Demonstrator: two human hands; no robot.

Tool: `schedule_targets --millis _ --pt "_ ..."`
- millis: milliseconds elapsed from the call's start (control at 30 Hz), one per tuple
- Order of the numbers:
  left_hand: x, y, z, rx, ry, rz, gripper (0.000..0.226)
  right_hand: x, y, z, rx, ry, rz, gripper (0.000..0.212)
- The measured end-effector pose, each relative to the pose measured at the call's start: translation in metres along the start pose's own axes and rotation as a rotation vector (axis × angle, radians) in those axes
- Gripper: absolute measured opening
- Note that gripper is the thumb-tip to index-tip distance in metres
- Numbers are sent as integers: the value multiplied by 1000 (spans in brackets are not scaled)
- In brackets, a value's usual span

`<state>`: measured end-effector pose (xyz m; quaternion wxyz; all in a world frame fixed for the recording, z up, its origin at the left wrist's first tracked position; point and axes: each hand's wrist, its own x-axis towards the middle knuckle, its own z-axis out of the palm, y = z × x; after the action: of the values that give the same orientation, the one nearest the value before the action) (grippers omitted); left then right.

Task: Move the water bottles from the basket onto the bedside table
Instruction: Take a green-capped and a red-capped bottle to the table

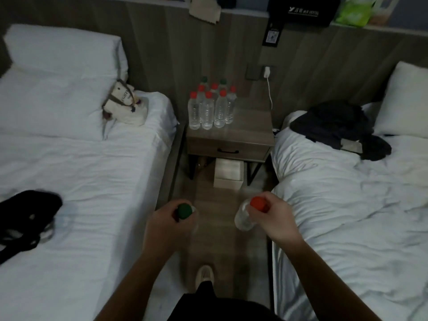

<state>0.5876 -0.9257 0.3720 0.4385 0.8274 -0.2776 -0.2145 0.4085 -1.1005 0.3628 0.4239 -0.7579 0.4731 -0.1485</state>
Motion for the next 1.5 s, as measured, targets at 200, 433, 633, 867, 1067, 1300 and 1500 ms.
schedule_targets --millis 200,433,633,867,1067,1300,1500 --pt "61 10 3 49 -14 39 19 50 -3 3 45 33 60 19" --pt "128 23 34 45 -28 -42 17 132 -4 4 85 10 128 13" --pt "216 44 82 100 -21 -20 15 241 8 -13 56 -27 85 18" --pt "329 89 144 98 -7 -141 17 392 -2 -52 -48 -100 40 17" --pt "429 112 195 219 -47 -87 20 510 -3 -66 -88 -142 30 17" --pt "502 113 243 200 -158 -124 27 595 -2 -52 -75 -181 40 17" --pt "535 107 267 224 -212 -123 22 637 2 -29 -83 -205 31 24"
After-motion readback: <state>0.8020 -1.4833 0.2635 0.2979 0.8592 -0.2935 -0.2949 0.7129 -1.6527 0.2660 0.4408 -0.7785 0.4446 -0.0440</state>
